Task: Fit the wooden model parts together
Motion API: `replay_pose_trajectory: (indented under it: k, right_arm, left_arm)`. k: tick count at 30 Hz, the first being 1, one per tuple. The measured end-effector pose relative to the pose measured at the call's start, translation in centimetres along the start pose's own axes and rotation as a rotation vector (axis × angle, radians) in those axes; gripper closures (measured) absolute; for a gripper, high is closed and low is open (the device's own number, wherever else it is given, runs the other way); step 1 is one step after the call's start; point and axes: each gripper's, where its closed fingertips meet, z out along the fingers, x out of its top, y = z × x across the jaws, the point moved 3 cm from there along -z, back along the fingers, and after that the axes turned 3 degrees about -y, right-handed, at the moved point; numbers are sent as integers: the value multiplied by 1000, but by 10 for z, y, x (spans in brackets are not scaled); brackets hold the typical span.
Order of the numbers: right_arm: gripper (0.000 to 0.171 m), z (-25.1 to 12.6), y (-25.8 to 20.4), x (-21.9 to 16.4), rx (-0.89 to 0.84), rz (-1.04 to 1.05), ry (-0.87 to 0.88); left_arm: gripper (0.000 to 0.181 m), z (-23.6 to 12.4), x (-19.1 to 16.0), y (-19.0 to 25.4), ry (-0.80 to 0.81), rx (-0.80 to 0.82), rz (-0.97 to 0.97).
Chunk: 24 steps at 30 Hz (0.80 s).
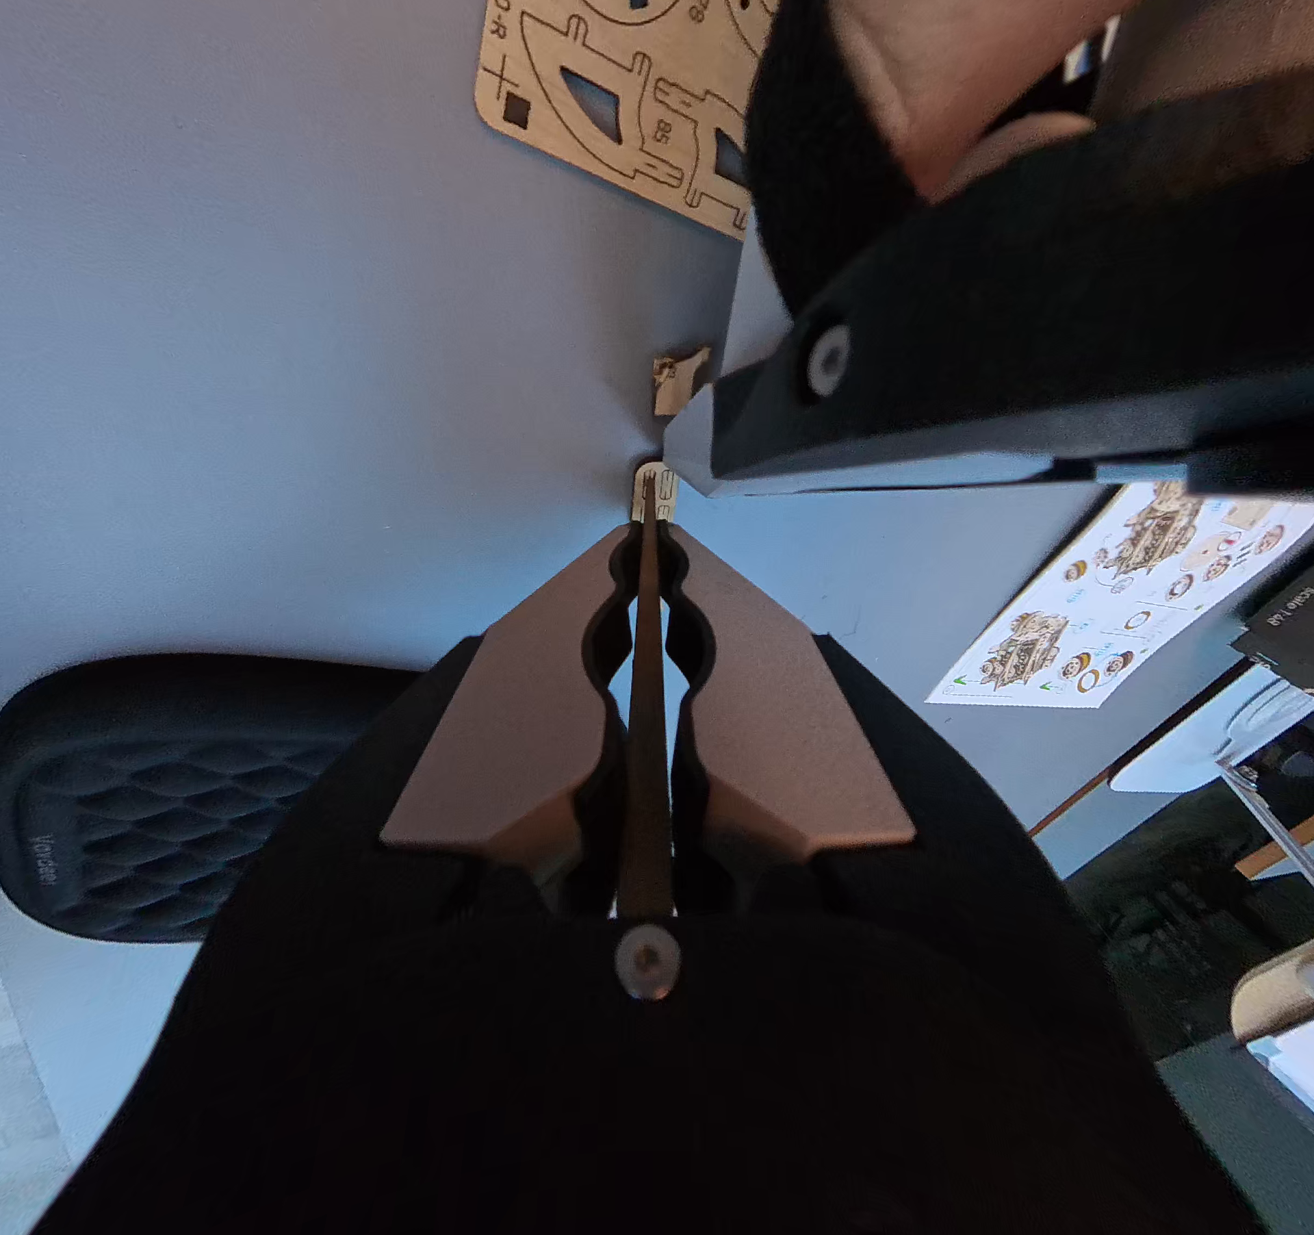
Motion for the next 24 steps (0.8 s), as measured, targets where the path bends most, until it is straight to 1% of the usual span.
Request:
replay_pose_trajectory:
  k: [7,15,18,19,24]
  right_arm:
    - [170,-1,0,4,-3,-71,-87]
    - [170,-1,-2,5,-26,-62,-79]
    - [170,-1,-1,4,-10,-41,-61]
    - [170,-1,-1,4,-6,-34,-50]
    - [169,0,-1,2,-18,7,-9]
  left_arm:
    - [181,-1,-1,1,35,-19,-55]
    - [181,-1,-4,2,92,-83,-138]
    - [181,-3,-5,2,88,-132,-198]
    - [179,-6,-6,2,87,-138,-206]
    - [150,-14,-11,6,138,-96,-204]
